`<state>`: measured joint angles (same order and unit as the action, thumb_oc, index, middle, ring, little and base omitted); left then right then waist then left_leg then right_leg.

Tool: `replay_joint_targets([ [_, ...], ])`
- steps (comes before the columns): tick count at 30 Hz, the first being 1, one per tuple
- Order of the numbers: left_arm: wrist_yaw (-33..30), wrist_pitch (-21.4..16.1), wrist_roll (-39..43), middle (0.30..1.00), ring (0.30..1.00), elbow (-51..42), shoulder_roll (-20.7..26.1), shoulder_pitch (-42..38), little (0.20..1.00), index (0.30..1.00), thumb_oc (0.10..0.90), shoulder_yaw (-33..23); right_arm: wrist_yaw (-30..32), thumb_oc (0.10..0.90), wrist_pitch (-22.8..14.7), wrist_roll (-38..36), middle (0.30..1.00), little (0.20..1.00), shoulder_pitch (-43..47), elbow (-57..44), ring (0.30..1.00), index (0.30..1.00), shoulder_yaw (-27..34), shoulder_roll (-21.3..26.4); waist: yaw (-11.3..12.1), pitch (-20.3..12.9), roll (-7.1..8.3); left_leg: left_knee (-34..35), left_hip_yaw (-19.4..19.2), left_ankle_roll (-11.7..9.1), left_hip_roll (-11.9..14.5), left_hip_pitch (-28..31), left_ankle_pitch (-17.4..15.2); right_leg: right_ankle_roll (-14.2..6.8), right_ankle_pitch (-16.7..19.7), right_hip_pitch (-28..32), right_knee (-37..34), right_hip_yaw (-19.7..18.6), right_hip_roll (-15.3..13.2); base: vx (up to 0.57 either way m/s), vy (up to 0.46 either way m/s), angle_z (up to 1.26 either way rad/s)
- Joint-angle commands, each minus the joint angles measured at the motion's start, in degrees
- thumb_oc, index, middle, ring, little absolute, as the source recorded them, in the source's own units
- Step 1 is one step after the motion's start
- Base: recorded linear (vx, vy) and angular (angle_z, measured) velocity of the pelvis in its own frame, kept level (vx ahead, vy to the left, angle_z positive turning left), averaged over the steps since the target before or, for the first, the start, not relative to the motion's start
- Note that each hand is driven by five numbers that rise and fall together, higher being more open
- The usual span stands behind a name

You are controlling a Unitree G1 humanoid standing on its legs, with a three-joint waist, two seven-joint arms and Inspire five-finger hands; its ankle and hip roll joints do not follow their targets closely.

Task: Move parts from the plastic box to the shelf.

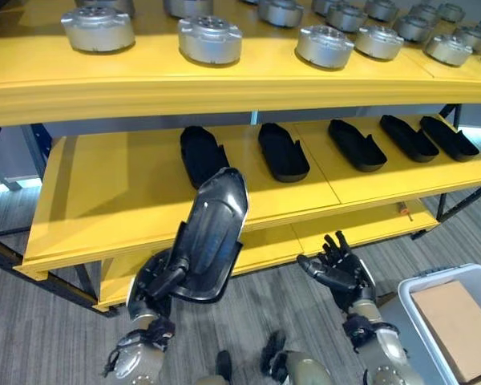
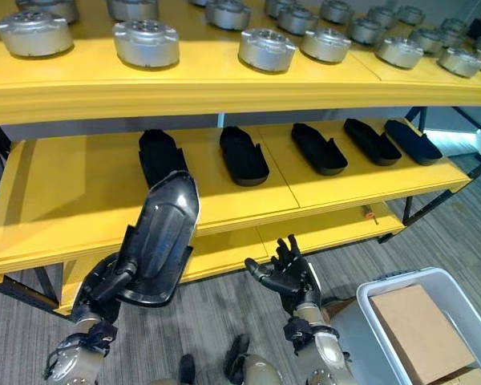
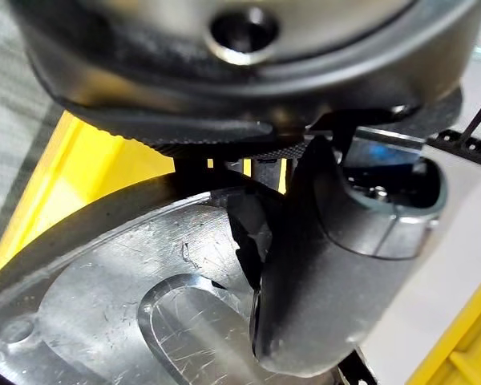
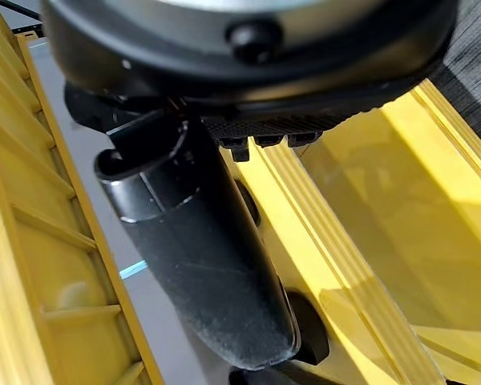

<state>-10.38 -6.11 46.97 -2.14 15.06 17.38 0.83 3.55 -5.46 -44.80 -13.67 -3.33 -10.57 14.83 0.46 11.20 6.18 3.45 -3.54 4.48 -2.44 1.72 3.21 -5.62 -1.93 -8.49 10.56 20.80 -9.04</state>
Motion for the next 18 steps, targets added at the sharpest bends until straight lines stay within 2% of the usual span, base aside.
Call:
replay_joint_targets([
  [1,4.9,-5.3,1.4,0.300,0.300,-8.6,1.2,-2.6,0.300,0.300,0.400,-2.2,-1.7,0.900,-5.3,-1.5,1.000,1.000,5.8,-2.3,1.000,1.000,1.7,1.4,0.7,-4.8,0.12,1.2,-1.8,-1.9,1.6,4.2,-5.9,0.0,4.2,6.2,-8.0,1.9,2.8,0.15,-0.082,-0.10],
  [5,4.9,-5.2,2.0,0.300,0.300,-8.6,1.3,-2.0,0.300,0.300,0.400,-2.3,-2.1,0.900,-5.2,-2.0,1.000,1.000,5.3,-2.4,1.000,1.000,1.8,1.8,0.8,-5.2,-0.10,-2.3,-2.0,-2.0,2.2,3.7,-7.7,0.8,2.9,7.4,-7.9,1.5,3.2,0.09,-0.065,-0.12],
  [6,5.0,-5.3,2.1,0.300,0.300,-8.7,1.4,-2.0,0.300,0.300,0.400,-2.3,-2.5,0.900,-5.2,-2.2,1.000,1.000,5.4,-2.1,1.000,1.000,1.8,2.2,1.0,-4.7,-0.07,-6.3,-1.9,-2.2,2.5,2.2,-9.3,1.3,2.4,8.1,-8.2,1.5,3.2,0.06,-0.112,-0.04],
  [9,4.9,-6.1,3.1,0.300,0.300,-9.7,2.0,-3.0,0.300,0.300,0.400,-2.1,-2.4,0.900,-5.7,-2.6,1.000,1.000,6.3,-1.7,1.000,1.000,1.5,3.3,1.4,-2.5,-0.34,-18.2,-1.6,-4.1,2.8,-4.7,-11.0,2.8,1.1,8.3,-8.1,2.1,3.0,-0.06,-0.093,0.06],
  [11,4.8,-6.7,3.6,0.300,0.300,-9.9,2.5,-3.8,0.300,0.300,0.400,-1.6,-2.7,0.900,-6.0,-2.7,1.000,1.000,7.0,-1.6,1.000,1.000,1.0,4.5,2.1,-0.6,-0.66,-27.7,-0.6,-6.4,3.0,-9.0,-9.1,4.2,0.6,9.1,-8.3,3.1,3.0,-0.07,-0.057,0.18],
  [12,4.7,-6.8,3.7,0.300,0.300,-9.9,2.4,-4.1,0.300,0.300,0.400,-1.5,-2.7,0.900,-6.1,-2.7,1.000,1.000,7.1,-1.9,1.000,1.000,1.2,4.8,2.2,-0.2,-0.75,-30.0,-0.5,-7.1,3.8,-10.0,-8.1,4.5,0.3,9.5,-8.5,3.5,3.1,0.04,-0.043,0.12],
  [13,4.7,-6.7,4.0,0.300,0.300,-10.1,2.5,-4.1,0.300,0.300,0.400,-1.4,-2.8,0.900,-6.3,-2.8,1.000,1.000,7.0,-2.1,1.000,1.000,1.2,5.0,2.3,-0.2,-1.17,-30.4,-0.8,-7.9,6.2,-9.3,-9.0,4.3,-0.7,10.4,-8.6,3.4,3.8,0.08,-0.021,0.08],
  [14,4.7,-6.5,3.9,0.300,0.300,-10.4,2.7,-4.1,0.300,0.300,0.400,-1.5,-2.6,0.900,-6.7,-2.9,1.000,1.000,7.0,-2.2,1.000,1.000,1.4,5.0,2.0,-0.1,-0.84,-30.4,-2.6,-8.1,9.9,-8.9,-8.7,4.3,-0.7,10.9,-9.0,3.8,3.6,0.12,0.019,0.25],
  [15,4.7,-6.3,4.0,0.300,0.300,-10.6,2.9,-4.1,0.300,0.300,0.400,-1.5,-2.2,0.900,-6.8,-3.1,1.000,1.000,7.0,-2.3,1.000,1.000,1.5,5.1,1.7,-0.2,-0.51,-28.2,-3.5,-8.0,12.8,-7.8,-8.6,4.0,-0.6,11.3,-9.2,4.2,3.1,0.06,0.112,0.25],
  [16,4.7,-6.3,4.3,0.300,0.300,-11.2,2.9,-4.0,0.300,0.300,0.400,-1.5,-2.3,0.900,-6.7,-3.3,1.000,1.000,6.9,-2.4,1.000,1.000,1.3,4.8,1.7,-0.4,-0.25,-24.0,-3.3,-8.7,17.1,-6.2,-7.0,3.3,-0.5,11.5,-9.2,4.4,2.2,0.05,0.101,0.38],
  [17,4.7,-6.3,4.3,0.300,0.300,-11.2,2.9,-3.9,0.300,0.300,0.400,-1.5,-2.3,0.900,-6.7,-3.3,1.000,1.000,6.9,-2.4,1.000,1.000,1.3,4.8,1.8,-0.3,-0.21,-23.4,-3.4,-8.8,17.1,-5.8,-6.8,3.4,-0.6,11.6,-9.2,4.3,2.2,0.04,0.107,0.45],
  [18,4.8,-6.1,4.4,0.300,0.300,-11.3,2.9,-3.6,0.300,0.300,0.400,-1.5,-2.1,0.900,-6.5,-3.4,1.000,1.000,6.7,-2.4,1.000,1.000,1.3,4.7,1.6,-0.6,-0.25,-20.1,-3.4,-9.3,18.9,-4.3,-5.2,3.0,-0.7,11.9,-9.5,4.6,1.9,0.06,0.134,0.54],
])
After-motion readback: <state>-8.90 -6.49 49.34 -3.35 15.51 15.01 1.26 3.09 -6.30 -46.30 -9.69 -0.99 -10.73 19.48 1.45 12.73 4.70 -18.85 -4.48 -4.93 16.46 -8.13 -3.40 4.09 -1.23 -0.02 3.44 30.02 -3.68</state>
